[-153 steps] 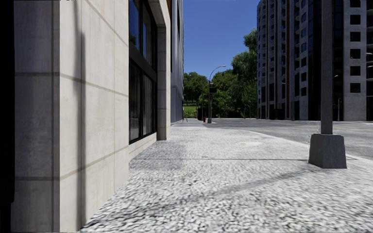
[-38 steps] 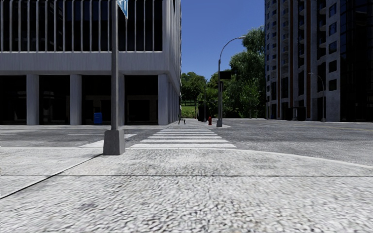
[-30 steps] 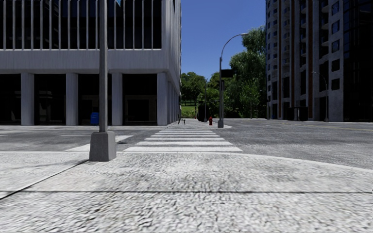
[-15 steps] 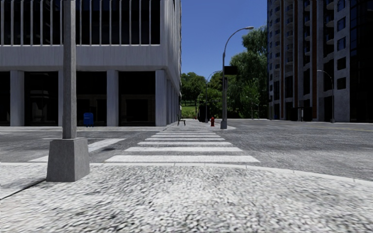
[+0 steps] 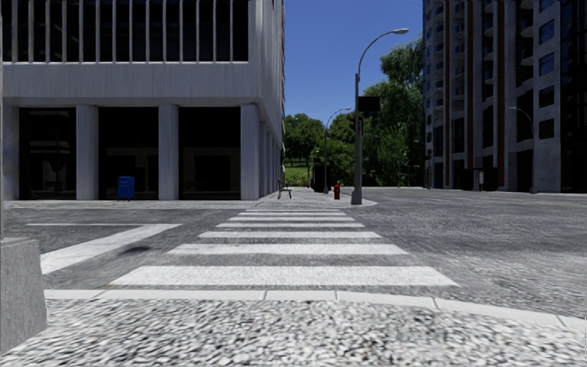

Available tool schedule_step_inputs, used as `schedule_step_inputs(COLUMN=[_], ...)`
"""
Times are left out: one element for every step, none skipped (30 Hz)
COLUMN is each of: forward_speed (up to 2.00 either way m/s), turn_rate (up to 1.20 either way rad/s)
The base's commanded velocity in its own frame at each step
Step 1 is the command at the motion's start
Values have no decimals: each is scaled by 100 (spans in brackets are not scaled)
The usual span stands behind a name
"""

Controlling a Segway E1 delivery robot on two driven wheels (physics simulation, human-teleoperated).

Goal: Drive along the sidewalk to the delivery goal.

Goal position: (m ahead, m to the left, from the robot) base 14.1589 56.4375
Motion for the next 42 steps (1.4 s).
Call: schedule_step_inputs(forward_speed=[200, 200, 200, 200, 200, 200, 200, 200, 200, 200, 200, 200, 200, 200, 200, 200, 200, 200, 200, 200, 200, 200, 200, 200, 200, 200, 200, 200, 200, 200, 200, 200, 200, 200, 200, 200, 200, 200, 200, 200, 200, 200], turn_rate=[0, 0, 0, 0, 0, 0, 0, 0, 0, 0, 0, 0, 0, 0, 0, 0, 0, 0, 0, 0, 0, 0, 0, 0, 0, 0, 0, 0, 0, 0, 0, 0, 0, 0, 0, 0, 0, 0, 0, 0, 0, 0])
